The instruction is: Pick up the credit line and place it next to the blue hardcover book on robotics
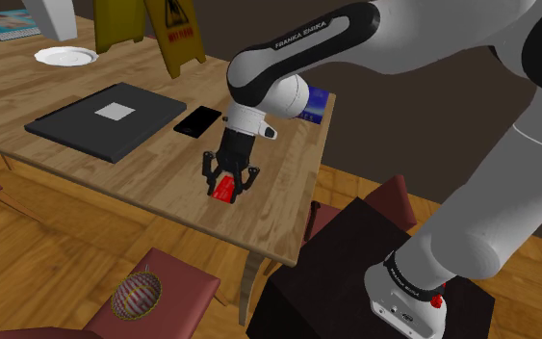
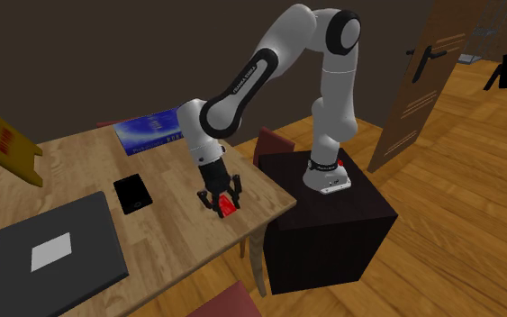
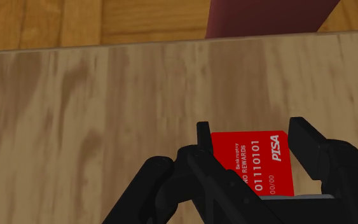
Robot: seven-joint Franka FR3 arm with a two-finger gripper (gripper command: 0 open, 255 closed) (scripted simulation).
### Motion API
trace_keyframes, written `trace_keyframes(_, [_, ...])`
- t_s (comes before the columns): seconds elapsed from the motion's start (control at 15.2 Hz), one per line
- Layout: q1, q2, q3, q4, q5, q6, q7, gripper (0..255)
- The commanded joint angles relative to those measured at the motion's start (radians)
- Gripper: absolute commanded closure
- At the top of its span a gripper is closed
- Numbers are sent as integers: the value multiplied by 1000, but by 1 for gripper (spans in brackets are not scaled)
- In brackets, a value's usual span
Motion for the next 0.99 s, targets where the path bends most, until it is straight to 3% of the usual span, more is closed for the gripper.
trace_keyframes(0.0, [-1,-16,0,6,-3,-20,11,255])
trace_keyframes(0.92, [-14,-121,-11,79,-21,-182,89,255])
